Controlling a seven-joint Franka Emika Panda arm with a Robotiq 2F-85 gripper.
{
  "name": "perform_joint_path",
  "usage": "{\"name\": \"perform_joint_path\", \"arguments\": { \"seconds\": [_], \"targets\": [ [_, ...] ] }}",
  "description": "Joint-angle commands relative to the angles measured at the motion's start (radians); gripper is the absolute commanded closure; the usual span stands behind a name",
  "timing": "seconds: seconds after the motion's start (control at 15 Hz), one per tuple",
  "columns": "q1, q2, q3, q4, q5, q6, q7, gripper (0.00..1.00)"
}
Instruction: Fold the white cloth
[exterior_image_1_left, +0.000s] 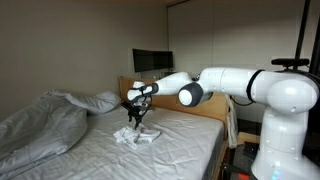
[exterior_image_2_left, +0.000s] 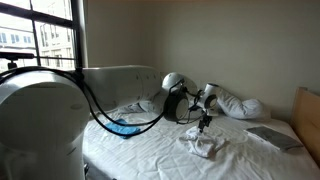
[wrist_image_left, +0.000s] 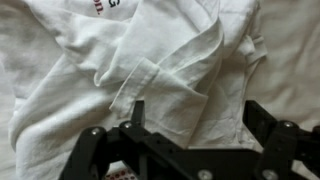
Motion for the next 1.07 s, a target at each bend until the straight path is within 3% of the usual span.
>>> {"name": "perform_joint_path", "arguments": {
  "seconds": [0.0,0.07,0.33,0.8,1.0],
  "targets": [
    [-0.04,0.001,0.066,-0.047,0.071,-0.04,-0.205,0.0],
    [-0.012,0.003,0.015,-0.019,0.049,-0.017,-0.101,0.0],
    [-0.023,0.004,0.029,-0.037,0.072,-0.049,-0.173,0.0],
    [-0.001,0.003,-0.033,0.034,0.036,-0.269,-0.066,0.0],
    [0.006,0.002,-0.045,0.027,0.031,-0.282,-0.057,0.0]
  ]
}}
